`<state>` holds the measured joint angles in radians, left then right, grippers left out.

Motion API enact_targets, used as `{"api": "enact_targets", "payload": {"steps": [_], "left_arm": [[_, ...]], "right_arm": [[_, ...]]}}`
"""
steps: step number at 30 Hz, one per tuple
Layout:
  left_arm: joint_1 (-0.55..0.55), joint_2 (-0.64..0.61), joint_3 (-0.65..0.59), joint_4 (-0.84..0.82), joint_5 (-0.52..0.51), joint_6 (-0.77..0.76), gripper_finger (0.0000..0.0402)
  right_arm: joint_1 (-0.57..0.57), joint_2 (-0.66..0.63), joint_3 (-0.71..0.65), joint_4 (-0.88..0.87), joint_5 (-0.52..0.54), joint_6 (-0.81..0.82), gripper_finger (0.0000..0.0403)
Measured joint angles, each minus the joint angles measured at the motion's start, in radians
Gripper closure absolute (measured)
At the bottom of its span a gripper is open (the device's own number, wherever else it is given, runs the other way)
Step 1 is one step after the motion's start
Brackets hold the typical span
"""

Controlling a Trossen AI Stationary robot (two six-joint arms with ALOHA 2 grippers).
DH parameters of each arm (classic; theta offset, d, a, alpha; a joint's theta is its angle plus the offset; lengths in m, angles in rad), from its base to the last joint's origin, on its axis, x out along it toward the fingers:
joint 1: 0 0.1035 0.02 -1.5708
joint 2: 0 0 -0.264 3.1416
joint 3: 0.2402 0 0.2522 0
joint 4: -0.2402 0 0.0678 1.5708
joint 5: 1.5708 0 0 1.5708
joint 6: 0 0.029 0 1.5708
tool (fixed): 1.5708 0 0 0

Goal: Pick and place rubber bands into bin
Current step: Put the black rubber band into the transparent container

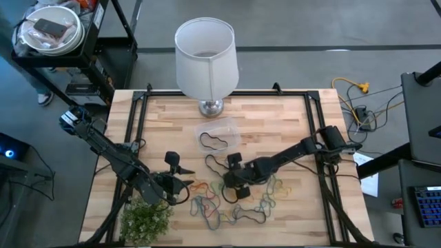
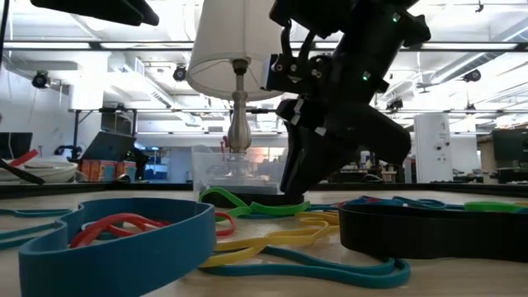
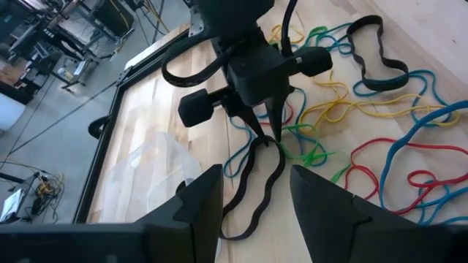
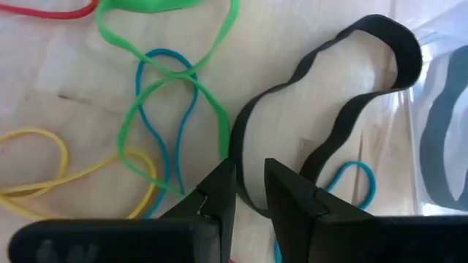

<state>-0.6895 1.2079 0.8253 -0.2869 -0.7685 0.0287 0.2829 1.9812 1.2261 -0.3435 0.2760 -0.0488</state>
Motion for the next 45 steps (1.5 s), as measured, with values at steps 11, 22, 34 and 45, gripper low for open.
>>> {"api": "enact_targets", "payload": {"steps": [11,22,34,45], "left_arm": [[0.0,0.0,0.0,0.002,0.0,0.0,0.0257],[0.0,0.0,0.0,0.002,0.0,0.0,0.0257],[0.0,0.0,-0.001,0.001,0.0,-0.003,0.0257],[0.0,0.0,-0.012,0.001,0.0,-0.017,0.0257]], "right_arm": [[-0.012,0.0,-0.023,0.011,-0.043,0.021,0.0335],[-0.012,0.002,-0.037,0.021,-0.045,0.023,0.0376],[-0.016,0.002,-0.037,0.027,-0.15,0.021,0.0372],[-0.024,0.002,-0.038,0.04,-0.155,0.02,0.0303]]}}
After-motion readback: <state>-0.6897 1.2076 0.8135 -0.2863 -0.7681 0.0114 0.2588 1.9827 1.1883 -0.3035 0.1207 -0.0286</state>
